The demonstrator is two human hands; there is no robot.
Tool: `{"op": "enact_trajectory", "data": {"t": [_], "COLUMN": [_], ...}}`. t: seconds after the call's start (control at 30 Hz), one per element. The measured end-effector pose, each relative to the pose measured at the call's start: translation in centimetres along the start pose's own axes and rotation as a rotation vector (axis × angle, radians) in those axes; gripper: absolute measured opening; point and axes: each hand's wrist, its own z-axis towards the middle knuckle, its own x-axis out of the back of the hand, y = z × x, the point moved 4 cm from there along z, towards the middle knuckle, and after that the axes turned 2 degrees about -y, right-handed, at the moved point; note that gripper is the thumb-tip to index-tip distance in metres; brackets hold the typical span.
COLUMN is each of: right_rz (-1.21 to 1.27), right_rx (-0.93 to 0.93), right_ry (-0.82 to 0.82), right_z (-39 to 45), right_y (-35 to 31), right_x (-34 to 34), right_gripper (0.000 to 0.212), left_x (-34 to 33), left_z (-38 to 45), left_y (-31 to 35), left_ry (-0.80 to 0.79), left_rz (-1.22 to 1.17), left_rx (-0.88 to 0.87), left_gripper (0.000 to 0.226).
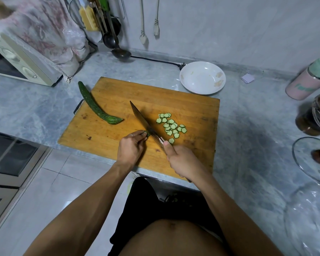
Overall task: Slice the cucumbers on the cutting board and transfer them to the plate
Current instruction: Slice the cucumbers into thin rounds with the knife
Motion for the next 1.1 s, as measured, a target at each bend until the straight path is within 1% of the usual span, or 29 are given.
{"op": "enact_trajectory", "data": {"t": [0.07,0.17,0.3,0.5,0.6,0.77,0.9,1.1], "right_rz": [-0.024,-0.057,-0.096,-0.113,-0.087,-0.065,-0.058,0.043], "right_rx": [0.018,0.038,0.054,0.042,0.019,-0.018,-0.035,-0.079], "right_ry": [-0.003,-0.009,-0.007,-0.031,-0.033,-0.025,-0.008,0.047], "right_z": [-0.3,-0.7,-1.1,-1.1,-0.5,1.3,1.9,1.5], "right_y": [-0.2,-0.4,-0.5,-1.1,-1.4,-1.8,-1.3,0.0], "right_x": [0.0,0.0,-0.3,-0.4,-0.4,-1.1,-1.7,-0.2], "right_gripper": [0.066,0.072,0.066,0.064,0.064,0.069,0.074,0.068], "left_x": [-0.1,-0.1,-0.3,-0.4,-0.5,-0.4,-0.3,-0.2], "left_z": [0.0,0.0,-0.1,-0.1,-0.1,-0.2,-0.2,-0.2], "left_y": [0.0,-0.2,-0.4,-0.3,-0.4,-0.1,-0.2,-0.1], "left_ry": [0.001,-0.003,-0.014,-0.006,0.004,0.010,0.011,-0.009], "left_rz": [-0.001,-0.003,-0.005,0.015,0.002,0.005,-0.009,0.000], "left_rx": [-0.001,0.010,0.015,0.014,0.021,-0.002,0.018,0.005], "left_gripper": [0.021,0.021,0.022,0.023,0.024,0.026,0.026,0.028]}}
